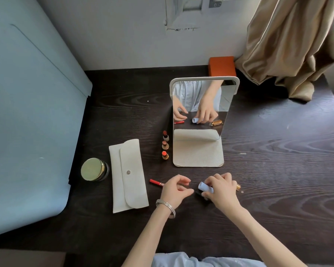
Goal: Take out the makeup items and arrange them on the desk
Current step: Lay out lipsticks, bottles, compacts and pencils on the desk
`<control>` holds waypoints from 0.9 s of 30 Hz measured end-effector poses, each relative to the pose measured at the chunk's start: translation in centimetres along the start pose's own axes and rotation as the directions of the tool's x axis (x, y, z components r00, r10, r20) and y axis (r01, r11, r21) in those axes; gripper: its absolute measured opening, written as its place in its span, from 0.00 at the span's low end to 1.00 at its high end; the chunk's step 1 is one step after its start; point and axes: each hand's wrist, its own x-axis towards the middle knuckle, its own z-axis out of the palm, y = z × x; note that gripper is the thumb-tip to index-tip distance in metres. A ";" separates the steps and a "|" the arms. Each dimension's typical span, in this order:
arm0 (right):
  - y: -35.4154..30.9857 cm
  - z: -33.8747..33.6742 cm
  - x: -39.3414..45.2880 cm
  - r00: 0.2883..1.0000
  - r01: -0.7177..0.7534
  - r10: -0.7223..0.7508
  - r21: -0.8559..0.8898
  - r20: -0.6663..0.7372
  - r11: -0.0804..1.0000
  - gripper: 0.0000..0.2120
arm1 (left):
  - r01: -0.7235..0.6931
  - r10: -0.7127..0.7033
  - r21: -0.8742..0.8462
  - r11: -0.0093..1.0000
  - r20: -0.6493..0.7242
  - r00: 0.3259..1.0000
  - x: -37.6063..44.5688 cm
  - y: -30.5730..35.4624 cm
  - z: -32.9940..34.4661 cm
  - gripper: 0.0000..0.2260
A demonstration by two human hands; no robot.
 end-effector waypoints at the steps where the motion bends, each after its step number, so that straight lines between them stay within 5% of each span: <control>1: 0.0 0.0 -0.3 0.999 0.024 -0.023 0.030 -0.043 0.999 0.15 | -0.002 0.002 -0.007 1.000 0.012 1.000 0.0 0.3 0.2 0.13; 5: 0.3 -0.2 -1.3 0.950 0.246 -0.157 0.335 -0.271 0.909 0.09 | -0.075 0.077 -0.065 0.995 0.033 0.996 -0.5 1.3 0.8 0.15; 9: 0.2 -1.4 -2.5 0.939 0.344 -0.235 0.693 -0.252 0.634 0.13 | -0.199 0.202 -0.135 0.971 0.008 0.979 -1.4 2.0 0.6 0.14; 19: -0.1 -2.0 -3.6 0.976 0.200 -0.164 0.878 -0.141 0.435 0.10 | -0.217 0.224 -0.330 0.919 -0.018 0.974 -2.4 2.6 1.3 0.12; 27: 0.6 -2.2 -3.6 0.987 0.153 -0.114 0.897 -0.115 0.414 0.11 | -0.146 0.133 -0.473 0.869 -0.061 0.989 -2.2 3.4 2.1 0.08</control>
